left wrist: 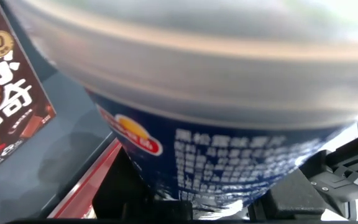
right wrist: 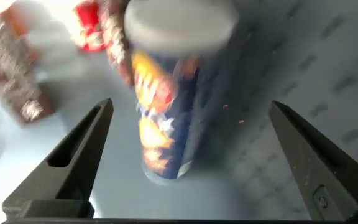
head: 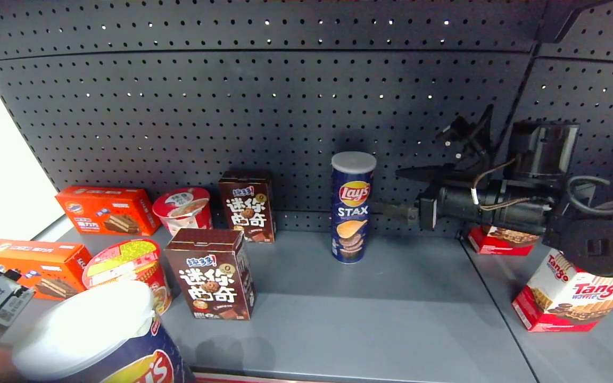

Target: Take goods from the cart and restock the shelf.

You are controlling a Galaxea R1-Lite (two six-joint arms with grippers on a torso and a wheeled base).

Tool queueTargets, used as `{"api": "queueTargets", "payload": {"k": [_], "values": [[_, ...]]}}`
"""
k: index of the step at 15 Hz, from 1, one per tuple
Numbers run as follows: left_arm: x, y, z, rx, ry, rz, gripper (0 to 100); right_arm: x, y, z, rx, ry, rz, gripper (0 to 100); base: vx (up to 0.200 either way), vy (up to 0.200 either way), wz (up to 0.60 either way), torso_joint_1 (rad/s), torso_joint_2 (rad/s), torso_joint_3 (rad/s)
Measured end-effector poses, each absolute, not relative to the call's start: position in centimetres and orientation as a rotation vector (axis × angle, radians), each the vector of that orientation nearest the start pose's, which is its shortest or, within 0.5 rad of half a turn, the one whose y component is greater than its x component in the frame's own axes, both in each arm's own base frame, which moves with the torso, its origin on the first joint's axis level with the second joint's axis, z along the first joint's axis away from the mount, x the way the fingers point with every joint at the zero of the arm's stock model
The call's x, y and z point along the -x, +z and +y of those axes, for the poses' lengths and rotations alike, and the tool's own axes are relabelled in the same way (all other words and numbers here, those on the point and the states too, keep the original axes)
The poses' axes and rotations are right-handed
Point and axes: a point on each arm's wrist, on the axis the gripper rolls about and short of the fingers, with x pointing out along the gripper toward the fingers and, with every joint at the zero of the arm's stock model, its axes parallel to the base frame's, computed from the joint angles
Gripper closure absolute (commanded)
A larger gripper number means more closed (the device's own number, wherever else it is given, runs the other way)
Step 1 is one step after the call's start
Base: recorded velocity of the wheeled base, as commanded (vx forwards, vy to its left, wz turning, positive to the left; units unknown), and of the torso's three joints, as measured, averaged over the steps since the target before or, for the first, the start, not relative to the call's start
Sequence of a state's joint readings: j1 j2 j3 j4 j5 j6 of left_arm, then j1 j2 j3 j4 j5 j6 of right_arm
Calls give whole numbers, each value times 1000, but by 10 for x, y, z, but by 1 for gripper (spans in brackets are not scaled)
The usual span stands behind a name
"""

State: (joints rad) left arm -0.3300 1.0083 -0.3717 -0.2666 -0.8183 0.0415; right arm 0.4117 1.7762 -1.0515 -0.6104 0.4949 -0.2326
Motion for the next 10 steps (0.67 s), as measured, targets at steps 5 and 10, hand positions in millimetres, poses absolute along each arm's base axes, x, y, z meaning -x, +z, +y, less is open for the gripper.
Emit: {"api": "queueTargets", "payload": {"k": [5,10], "values": [[-103,175,-53,60,-1140,362,100,-308,205,143,196,1057,-13,0,0,0,0,0,0,0],[-103,174,-52,61,-1137,366,100,-317,194,150,195,1081,-5,0,0,0,0,0,0,0]]}}
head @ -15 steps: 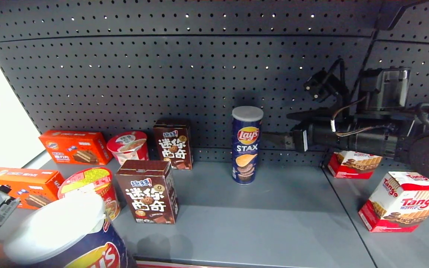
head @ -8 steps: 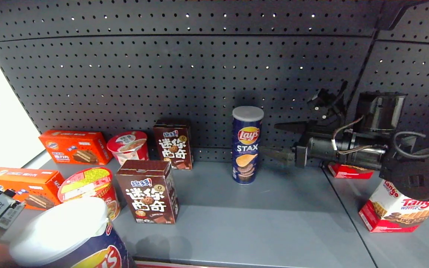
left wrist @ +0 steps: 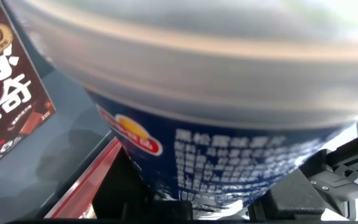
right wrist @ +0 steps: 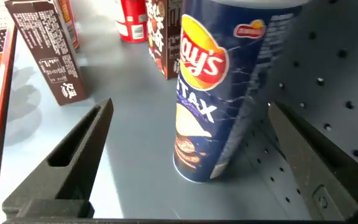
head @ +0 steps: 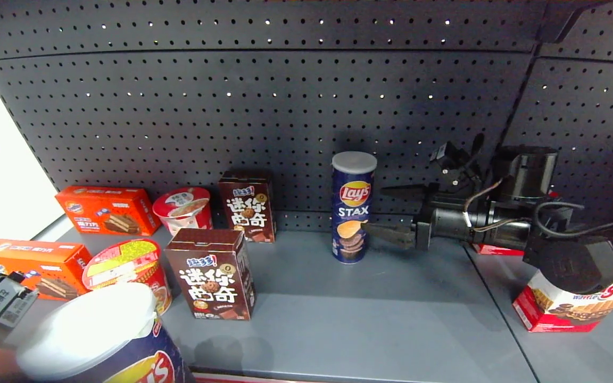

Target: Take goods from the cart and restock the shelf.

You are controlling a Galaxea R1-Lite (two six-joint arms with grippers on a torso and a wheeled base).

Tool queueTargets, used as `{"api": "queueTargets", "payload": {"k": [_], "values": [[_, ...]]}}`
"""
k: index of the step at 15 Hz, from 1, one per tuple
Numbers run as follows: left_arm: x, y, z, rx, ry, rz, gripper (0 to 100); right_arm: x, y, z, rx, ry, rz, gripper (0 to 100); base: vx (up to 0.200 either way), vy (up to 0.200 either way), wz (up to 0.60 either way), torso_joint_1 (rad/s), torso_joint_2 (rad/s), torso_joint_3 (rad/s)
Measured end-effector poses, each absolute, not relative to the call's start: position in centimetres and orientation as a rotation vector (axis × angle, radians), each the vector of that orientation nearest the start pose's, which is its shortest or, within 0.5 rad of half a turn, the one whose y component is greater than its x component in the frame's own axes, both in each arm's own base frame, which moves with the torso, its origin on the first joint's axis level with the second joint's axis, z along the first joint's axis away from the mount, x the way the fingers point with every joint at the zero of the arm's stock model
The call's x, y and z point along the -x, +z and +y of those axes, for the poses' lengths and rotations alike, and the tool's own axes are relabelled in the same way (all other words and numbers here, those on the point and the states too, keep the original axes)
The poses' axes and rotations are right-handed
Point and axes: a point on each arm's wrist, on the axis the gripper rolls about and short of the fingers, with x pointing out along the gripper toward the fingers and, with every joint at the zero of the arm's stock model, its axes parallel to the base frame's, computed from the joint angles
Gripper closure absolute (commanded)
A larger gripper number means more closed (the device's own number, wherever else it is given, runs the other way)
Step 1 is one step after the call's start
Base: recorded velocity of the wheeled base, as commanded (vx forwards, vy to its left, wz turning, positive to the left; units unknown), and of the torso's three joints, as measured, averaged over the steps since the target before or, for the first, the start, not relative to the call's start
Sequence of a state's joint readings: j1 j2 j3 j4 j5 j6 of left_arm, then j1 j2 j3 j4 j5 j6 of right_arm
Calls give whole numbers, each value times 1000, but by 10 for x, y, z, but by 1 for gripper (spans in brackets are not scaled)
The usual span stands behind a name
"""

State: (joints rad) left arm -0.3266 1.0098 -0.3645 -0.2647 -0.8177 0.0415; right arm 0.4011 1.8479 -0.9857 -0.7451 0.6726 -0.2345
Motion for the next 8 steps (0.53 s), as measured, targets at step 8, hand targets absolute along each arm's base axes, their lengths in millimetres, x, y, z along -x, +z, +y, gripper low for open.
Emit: {"api": "queueTargets", "payload": {"k": [8], "values": [[-102,172,-52,63,-1137,374,100,-332,183,160,192,1093,11,0,0,0,0,0,0,0]]}}
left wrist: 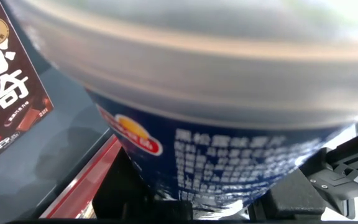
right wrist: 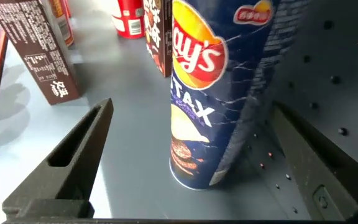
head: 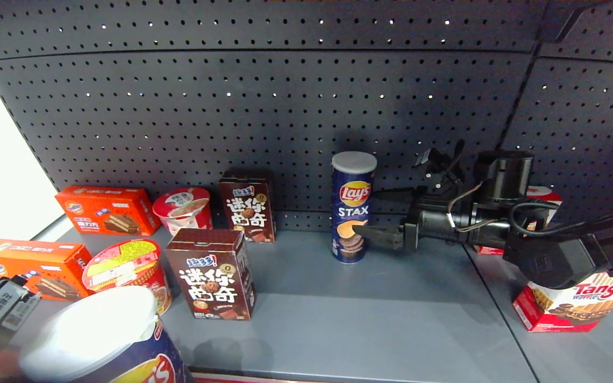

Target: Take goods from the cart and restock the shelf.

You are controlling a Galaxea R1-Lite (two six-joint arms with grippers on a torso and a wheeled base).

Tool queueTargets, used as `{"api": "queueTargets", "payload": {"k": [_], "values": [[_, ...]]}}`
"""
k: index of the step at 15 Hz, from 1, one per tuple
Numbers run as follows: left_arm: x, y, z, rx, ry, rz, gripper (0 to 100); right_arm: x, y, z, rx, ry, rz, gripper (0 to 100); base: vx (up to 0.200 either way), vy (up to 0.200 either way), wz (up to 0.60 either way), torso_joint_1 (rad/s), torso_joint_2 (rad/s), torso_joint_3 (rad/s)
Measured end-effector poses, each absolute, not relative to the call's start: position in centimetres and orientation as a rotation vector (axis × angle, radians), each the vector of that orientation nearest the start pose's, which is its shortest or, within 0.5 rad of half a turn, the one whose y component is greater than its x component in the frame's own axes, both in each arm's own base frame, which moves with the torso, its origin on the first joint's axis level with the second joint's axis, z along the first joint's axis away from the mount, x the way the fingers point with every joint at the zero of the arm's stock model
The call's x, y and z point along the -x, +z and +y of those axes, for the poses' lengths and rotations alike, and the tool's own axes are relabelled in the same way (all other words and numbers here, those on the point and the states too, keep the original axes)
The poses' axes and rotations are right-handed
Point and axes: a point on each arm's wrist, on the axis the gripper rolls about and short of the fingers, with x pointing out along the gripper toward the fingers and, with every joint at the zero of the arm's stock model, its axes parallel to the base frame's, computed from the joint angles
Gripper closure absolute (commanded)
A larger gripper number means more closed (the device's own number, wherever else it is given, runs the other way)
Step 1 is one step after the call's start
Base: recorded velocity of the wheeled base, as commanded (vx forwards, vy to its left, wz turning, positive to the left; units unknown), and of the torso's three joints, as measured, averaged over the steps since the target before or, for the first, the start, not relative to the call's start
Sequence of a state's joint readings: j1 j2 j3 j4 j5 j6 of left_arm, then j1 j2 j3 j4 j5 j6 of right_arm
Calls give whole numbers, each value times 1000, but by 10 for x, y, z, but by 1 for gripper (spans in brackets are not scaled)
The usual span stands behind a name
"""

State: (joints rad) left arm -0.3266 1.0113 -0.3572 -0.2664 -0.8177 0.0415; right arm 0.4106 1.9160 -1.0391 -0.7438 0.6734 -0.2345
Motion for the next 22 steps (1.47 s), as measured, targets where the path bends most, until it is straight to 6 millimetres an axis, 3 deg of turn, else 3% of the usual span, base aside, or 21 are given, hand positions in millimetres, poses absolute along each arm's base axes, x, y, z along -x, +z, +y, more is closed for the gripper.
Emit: {"api": "queueTargets", "payload": {"k": [22], "values": [[-99,165,-50,70,-1126,393,100,-377,136,190,183,1120,84,0,0,0,0,0,0,0]]}}
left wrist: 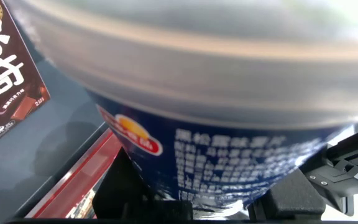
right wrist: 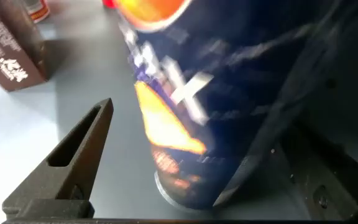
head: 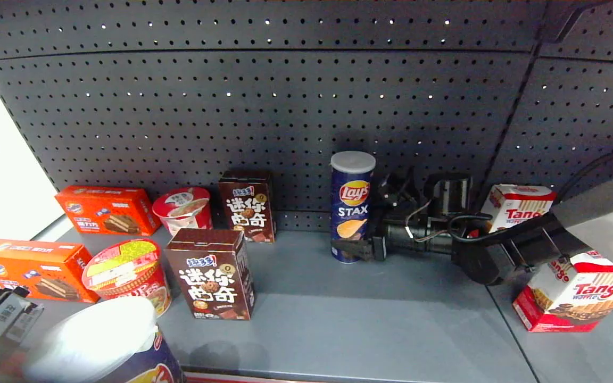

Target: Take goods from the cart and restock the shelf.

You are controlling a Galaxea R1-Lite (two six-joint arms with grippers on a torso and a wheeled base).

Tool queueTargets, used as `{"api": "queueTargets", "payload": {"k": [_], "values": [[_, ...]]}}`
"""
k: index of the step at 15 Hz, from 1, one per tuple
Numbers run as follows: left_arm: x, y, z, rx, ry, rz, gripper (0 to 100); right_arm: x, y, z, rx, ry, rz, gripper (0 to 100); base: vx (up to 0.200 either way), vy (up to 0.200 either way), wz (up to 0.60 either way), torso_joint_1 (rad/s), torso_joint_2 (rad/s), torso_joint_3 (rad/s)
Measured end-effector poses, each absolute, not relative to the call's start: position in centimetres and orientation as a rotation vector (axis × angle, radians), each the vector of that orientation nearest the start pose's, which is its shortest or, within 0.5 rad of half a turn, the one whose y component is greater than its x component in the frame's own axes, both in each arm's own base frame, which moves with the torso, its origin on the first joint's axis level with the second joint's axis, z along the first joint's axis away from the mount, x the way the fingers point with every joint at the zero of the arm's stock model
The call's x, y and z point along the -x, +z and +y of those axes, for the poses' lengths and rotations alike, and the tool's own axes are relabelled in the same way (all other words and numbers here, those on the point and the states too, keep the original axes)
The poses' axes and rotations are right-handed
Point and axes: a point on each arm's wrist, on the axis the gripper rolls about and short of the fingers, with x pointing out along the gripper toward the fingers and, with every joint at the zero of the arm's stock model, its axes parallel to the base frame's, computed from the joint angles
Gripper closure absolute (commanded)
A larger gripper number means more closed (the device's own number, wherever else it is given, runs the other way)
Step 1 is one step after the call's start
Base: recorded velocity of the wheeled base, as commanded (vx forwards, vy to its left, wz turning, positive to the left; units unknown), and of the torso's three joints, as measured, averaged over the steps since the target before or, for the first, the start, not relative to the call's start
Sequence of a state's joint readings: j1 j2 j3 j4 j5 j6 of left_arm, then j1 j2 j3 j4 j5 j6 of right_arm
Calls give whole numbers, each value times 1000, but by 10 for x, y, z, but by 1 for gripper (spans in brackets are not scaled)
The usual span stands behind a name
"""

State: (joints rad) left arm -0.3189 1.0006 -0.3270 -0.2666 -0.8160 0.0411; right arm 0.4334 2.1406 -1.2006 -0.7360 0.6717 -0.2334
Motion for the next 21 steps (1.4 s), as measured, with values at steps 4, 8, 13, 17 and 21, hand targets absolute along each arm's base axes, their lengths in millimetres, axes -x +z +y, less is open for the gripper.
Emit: {"api": "queueTargets", "payload": {"k": [4,8,13,17,21], "values": [[-98,164,-50,70,-1126,395,100,-379,134,194,183,1122,86,100,0,0,0,0,0,0],[-98,163,-50,71,-1126,397,100,-373,136,193,184,1119,91,100,0,0,0,0,0,0],[-94,162,-48,69,-1125,392,100,-342,146,181,193,1073,112,100,0,0,0,0,0,0],[-89,160,-46,68,-1120,386,100,-296,159,171,202,1047,140,100,0,0,0,0,0,0],[-86,160,-45,65,-1119,374,100,-249,167,159,206,1062,189,100,0,0,0,0,0,0]]}}
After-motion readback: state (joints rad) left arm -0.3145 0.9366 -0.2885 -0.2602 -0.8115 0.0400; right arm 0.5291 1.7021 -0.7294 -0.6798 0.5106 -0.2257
